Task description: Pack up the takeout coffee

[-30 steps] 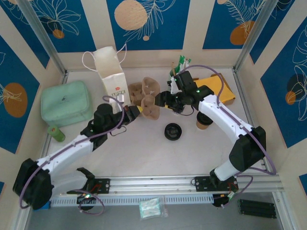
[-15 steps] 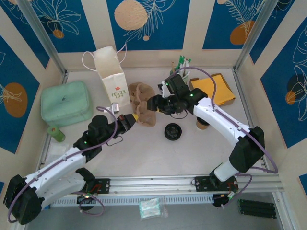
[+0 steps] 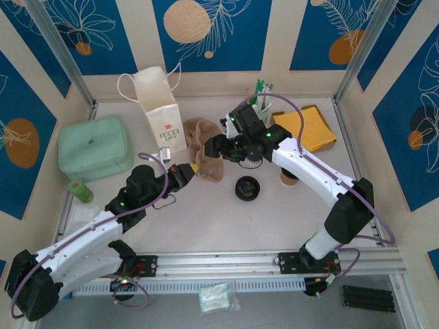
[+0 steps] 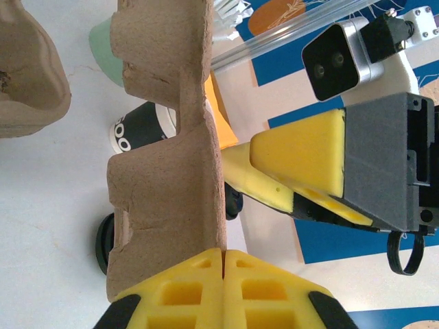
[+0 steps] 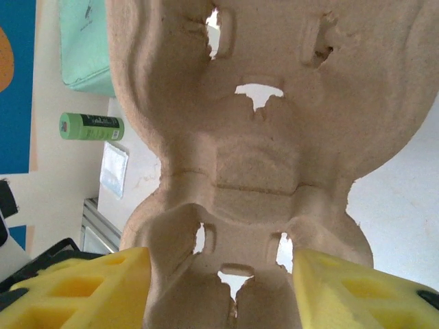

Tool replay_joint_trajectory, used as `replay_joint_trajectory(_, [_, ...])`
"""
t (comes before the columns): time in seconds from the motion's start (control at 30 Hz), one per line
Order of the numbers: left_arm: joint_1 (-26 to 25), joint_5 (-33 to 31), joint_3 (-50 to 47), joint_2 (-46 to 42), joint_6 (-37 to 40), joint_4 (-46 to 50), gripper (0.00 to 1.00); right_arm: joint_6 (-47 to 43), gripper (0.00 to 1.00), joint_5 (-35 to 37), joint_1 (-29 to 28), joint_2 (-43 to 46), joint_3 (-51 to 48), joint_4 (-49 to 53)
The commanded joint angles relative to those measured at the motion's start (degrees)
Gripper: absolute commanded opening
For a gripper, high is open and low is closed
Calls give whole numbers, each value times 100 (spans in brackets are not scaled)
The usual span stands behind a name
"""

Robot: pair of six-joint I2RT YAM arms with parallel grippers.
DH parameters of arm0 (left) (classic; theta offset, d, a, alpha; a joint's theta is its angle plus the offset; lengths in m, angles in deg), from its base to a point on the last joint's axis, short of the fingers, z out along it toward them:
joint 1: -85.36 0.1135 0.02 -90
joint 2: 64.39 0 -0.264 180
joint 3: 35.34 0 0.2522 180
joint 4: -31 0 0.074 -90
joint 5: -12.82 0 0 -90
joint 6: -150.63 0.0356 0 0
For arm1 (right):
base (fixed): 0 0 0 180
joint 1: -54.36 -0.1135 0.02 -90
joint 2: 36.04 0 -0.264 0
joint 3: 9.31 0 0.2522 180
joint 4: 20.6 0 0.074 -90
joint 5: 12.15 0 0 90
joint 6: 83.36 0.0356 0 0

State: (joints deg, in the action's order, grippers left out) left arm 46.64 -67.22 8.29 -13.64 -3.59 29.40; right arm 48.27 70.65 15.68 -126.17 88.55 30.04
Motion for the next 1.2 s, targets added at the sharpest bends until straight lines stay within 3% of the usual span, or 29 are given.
replay_joint_trajectory(0.0, [-55,-53,10,-19,15,-46,0,14,59,97,-17,-134,194,73])
replay_joint_trajectory(1.17, [-162,-83,229,125,44,-114,0,63,51,-70,106,-295,-75,-93])
